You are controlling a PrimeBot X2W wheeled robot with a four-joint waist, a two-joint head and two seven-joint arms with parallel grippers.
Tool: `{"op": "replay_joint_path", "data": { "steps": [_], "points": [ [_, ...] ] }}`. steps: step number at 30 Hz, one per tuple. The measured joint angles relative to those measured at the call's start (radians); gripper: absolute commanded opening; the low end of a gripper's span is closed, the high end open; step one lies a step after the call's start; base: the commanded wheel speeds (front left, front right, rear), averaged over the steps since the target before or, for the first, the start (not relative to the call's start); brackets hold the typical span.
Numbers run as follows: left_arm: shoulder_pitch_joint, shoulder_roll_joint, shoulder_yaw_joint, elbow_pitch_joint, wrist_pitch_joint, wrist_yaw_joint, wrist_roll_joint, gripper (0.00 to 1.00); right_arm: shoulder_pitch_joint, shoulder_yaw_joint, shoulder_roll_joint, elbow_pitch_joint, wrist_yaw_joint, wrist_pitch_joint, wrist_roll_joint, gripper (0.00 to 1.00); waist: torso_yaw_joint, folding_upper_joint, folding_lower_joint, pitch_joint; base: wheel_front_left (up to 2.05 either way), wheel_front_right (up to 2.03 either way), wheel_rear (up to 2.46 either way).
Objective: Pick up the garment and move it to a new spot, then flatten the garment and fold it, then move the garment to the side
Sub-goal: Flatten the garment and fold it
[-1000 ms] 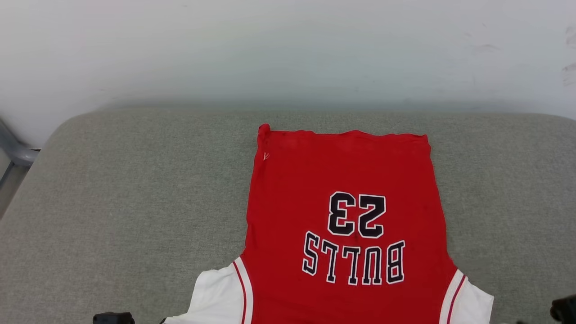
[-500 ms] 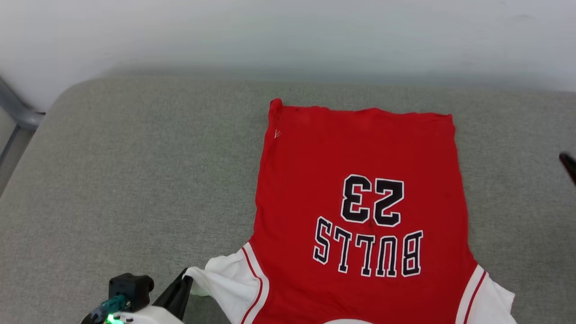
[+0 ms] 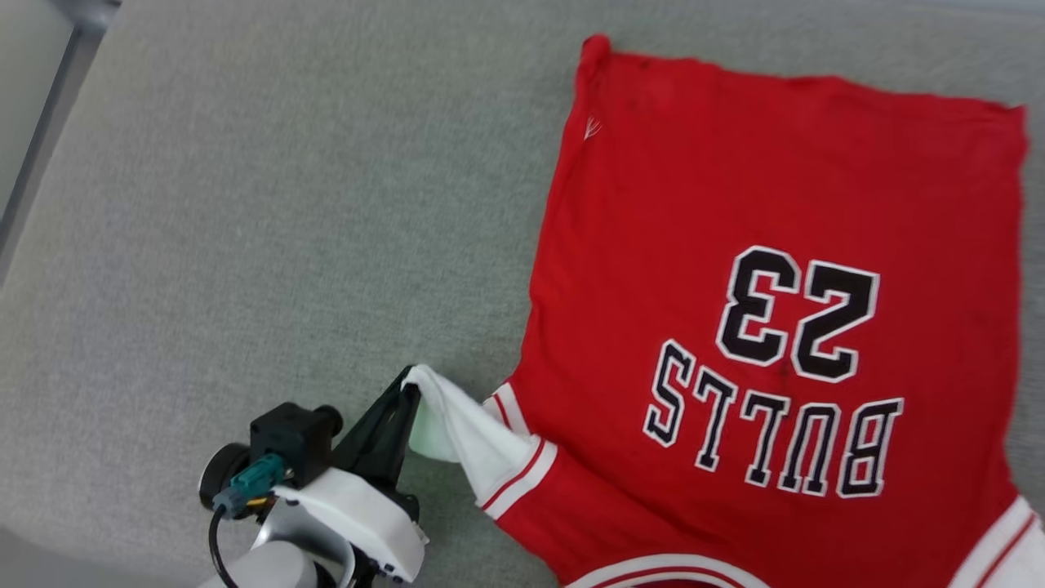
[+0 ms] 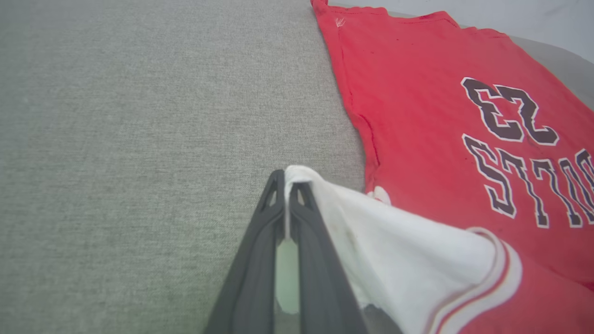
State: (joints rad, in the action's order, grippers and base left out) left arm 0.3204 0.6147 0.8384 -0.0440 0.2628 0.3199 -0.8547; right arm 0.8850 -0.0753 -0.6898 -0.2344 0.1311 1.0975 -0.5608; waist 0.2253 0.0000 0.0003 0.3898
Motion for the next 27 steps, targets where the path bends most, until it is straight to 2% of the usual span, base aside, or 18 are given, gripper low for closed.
{"op": "replay_joint_path", "data": {
  "steps": [4,7,10,11,17,18,19,24,27],
  "points": [
    [0.028,-0.027,-0.004,-0.005,0.000,-0.007,0.028,0.00,0.080,-0.009,0.015,-0.066,0.000,0.131,0.062,1.00,0.035,0.0000,0.0000,0.065,0.00,0.00,0.00],
    [0.044,-0.043,-0.008,-0.003,0.000,-0.014,0.049,0.00,0.114,0.020,0.040,-0.106,0.000,0.171,0.100,1.00,0.060,0.0000,0.0000,0.108,0.00,0.00,0.00],
    [0.057,-0.059,-0.010,0.004,0.000,-0.022,0.065,0.00,0.120,0.040,0.059,-0.130,0.000,0.185,0.130,1.00,0.080,0.0000,-0.0001,0.146,0.00,0.00,0.00],
    [0.072,-0.077,-0.021,0.016,0.000,-0.039,0.078,0.00,0.099,0.050,0.073,-0.149,0.000,0.197,0.151,1.00,0.100,0.0000,-0.0001,0.184,0.00,0.00,0.00],
    [0.080,-0.095,-0.030,0.041,0.000,-0.063,0.095,0.00,0.051,0.055,0.057,-0.135,0.000,0.200,0.138,1.00,0.111,0.0000,-0.0003,0.204,0.00,0.00,0.00],
    [0.081,-0.097,-0.030,0.046,0.000,-0.066,0.096,0.00,0.049,0.053,0.054,-0.131,0.000,0.197,0.133,0.56,0.111,0.0000,-0.0003,0.203,0.00,0.00,0.00],
    [0.082,-0.099,-0.032,0.050,0.000,-0.069,0.099,0.00,0.047,0.047,0.051,-0.126,0.000,0.191,0.129,0.00,0.110,0.0000,-0.0003,0.201,0.00,0.00,0.00],
    [0.050,-0.092,-0.056,0.086,0.000,-0.072,0.110,0.00,0.059,-0.004,0.060,-0.115,0.000,0.064,0.096,0.00,0.074,0.0000,-0.0003,0.129,0.00,0.00,0.00],
    [0.026,-0.076,-0.064,0.093,0.000,-0.069,0.106,0.00,0.044,-0.045,0.037,-0.098,0.000,0.021,0.060,0.00,0.053,0.0000,-0.0002,0.085,0.00,0.00,0.00]
  ]
}}
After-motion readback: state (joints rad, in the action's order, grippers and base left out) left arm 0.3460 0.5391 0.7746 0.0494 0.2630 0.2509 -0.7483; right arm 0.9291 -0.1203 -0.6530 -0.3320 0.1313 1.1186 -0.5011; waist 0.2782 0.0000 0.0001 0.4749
